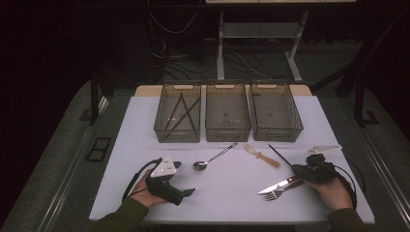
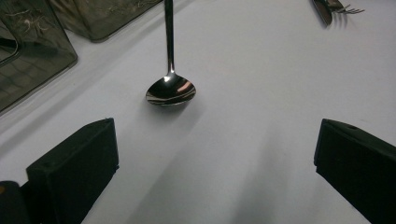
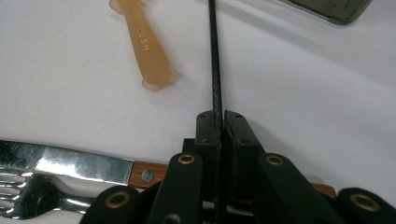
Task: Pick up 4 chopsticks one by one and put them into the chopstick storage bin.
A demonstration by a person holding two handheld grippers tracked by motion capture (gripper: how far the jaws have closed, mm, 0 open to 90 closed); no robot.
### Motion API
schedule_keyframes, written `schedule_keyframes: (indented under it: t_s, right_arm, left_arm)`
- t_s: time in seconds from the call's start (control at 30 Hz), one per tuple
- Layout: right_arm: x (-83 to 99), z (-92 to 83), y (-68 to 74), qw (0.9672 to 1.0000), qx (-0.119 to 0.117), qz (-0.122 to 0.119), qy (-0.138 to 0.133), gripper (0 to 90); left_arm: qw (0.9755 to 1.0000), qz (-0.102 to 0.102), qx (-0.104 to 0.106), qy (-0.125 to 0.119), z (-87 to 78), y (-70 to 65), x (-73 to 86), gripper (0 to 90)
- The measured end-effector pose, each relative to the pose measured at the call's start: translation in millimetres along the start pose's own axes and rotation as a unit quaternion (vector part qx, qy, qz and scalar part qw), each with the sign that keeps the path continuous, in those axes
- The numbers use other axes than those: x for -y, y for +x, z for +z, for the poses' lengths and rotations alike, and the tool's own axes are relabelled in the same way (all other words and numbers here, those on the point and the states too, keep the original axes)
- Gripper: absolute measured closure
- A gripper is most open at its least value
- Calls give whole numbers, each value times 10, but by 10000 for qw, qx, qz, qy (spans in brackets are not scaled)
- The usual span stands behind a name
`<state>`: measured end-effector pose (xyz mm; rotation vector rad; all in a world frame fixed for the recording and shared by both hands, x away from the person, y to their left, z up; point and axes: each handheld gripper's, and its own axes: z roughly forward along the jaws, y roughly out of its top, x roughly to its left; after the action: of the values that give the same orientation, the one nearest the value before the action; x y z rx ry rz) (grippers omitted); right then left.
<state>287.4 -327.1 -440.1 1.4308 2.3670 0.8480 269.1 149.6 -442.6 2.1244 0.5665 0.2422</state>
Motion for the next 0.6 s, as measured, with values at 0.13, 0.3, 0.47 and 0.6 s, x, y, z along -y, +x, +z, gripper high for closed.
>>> schedule_keyframes:
  t_s: [0.13,0.3,0.47,0.6]
  right_arm:
    - [1,-2,-15,10000,30,-31,-27,853]
    - [-2,-34,-13,9999,-26,-74,-126,859]
    - [-24,-62,1,9997,-73,-148,-198,862]
    - [-44,-90,6,9993,-184,-177,-258,862]
  left_arm:
    - [10000,6,2,1,-1,0,-1,0]
    - [10000,0,1,2,-1,-2,0,0]
    - [10000,0,9,3,-3,0,0,0]
    - [10000,4,8,-2,-2,-2,0,0]
